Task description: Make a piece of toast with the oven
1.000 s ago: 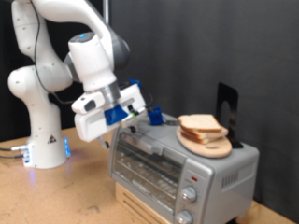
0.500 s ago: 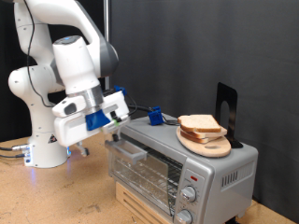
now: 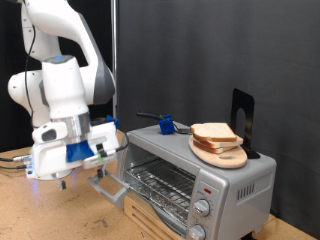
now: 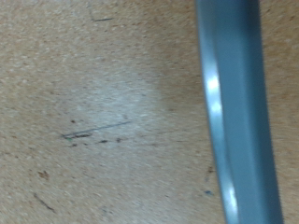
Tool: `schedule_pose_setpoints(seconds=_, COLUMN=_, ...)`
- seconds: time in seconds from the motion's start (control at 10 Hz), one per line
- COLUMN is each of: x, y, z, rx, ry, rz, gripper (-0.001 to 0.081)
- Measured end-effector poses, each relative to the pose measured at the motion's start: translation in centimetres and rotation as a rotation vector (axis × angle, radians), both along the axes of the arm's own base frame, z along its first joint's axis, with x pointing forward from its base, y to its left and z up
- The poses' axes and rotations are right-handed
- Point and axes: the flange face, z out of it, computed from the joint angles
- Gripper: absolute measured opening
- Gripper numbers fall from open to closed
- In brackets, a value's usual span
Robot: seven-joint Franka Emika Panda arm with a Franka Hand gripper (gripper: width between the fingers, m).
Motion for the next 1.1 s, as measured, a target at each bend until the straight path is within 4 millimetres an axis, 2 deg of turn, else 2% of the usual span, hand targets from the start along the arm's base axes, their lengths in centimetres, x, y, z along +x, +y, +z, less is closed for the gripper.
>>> schedule_pose_setpoints(seconds=0.4, x=1.0, y=-2.7, z=-4.1, rx=-0.031, ry=0.0, rz=-0.055, gripper=0.0806)
schedule_pose_setpoints(seconds=0.8, x=3.0, y=-4.0, z=-7.5, rx=-0.064, ry=-0.014, rz=-0.106, gripper=0.0806)
schedule_pose_setpoints(seconds=1.1, x=3.5, y=-5.0, z=-9.4, rx=-0.084, ry=0.014, rz=-0.105, gripper=0.0806)
